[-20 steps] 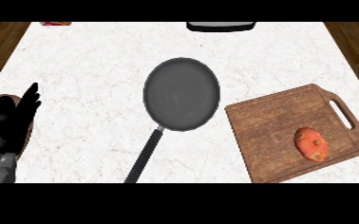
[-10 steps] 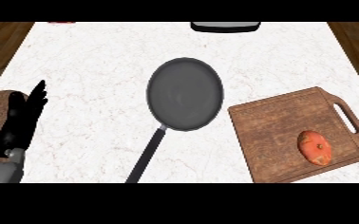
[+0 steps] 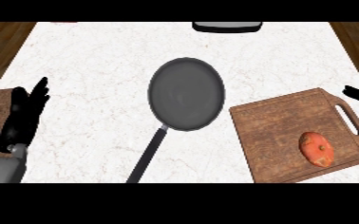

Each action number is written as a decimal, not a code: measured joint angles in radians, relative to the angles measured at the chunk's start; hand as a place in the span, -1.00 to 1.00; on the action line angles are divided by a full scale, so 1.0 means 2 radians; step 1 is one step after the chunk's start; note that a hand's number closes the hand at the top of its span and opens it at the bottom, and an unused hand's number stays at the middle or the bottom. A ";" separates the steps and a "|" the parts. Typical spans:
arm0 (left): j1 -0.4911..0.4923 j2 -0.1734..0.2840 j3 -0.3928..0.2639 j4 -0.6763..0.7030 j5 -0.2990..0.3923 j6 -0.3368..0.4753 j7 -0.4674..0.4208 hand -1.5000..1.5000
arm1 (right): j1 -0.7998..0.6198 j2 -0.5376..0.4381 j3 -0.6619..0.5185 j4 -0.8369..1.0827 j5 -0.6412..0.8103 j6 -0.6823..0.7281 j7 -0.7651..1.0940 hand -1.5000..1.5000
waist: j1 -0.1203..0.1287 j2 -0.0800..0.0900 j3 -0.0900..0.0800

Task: Pick the squash from the cutting board and place it in the pan

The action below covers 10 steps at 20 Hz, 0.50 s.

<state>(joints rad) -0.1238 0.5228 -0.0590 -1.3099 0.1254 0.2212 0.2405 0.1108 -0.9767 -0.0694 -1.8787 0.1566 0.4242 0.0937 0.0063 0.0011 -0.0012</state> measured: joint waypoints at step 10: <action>0.010 -0.018 0.024 0.010 -0.019 -0.019 -0.017 0.00 | -0.009 0.075 0.066 0.016 0.127 0.010 0.030 -1.00 | -0.003 -0.001 0.001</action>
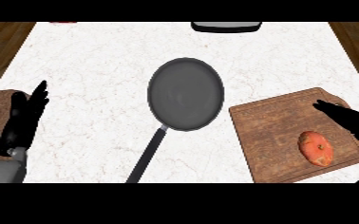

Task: Pick the squash from the cutting board and place it in the pan

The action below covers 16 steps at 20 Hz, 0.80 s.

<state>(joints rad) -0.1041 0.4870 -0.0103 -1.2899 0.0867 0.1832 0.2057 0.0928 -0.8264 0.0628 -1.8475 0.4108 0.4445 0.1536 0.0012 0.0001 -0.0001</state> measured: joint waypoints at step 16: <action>-0.007 -0.031 0.036 -0.003 -0.043 -0.026 0.011 0.00 | 0.000 0.071 -0.012 0.041 0.130 0.031 -0.046 -1.00 | -0.001 0.000 0.000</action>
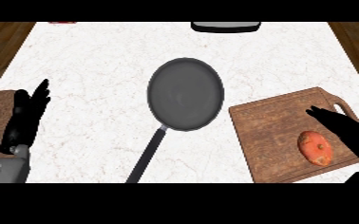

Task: Pick the squash from the cutting board and place it in the pan

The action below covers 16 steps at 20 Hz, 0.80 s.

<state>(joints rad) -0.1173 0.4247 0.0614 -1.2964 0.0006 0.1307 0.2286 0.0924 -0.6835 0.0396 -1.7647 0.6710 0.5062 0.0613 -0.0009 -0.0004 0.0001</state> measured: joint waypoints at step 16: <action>0.002 -0.026 0.028 -0.020 -0.035 -0.020 0.016 0.00 | -0.029 0.068 -0.008 0.086 0.096 -0.010 -0.041 -1.00 | 0.000 0.000 0.000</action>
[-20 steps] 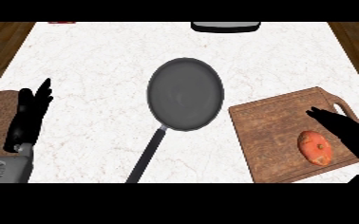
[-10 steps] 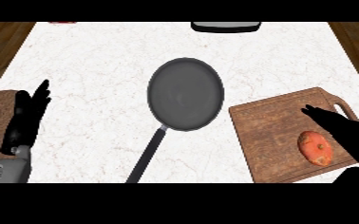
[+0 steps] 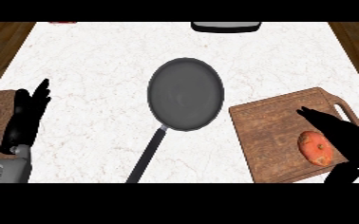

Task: Pick the squash from the cutting board and place it in the pan

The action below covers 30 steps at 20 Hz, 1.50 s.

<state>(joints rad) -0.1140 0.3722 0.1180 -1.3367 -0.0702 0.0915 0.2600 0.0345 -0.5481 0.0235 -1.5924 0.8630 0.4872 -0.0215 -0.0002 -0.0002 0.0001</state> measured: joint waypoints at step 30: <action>0.008 -0.022 0.029 -0.005 -0.025 -0.023 -0.002 0.00 | 0.076 0.112 -0.022 -0.145 0.092 -0.120 0.030 1.00 | -0.006 -0.002 0.000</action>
<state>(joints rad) -0.0988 0.3276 0.1752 -1.3469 -0.1208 0.0446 0.2556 0.1862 -0.3241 -0.0202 -1.8818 1.0468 0.2475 0.0375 -0.0113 -0.0037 -0.0001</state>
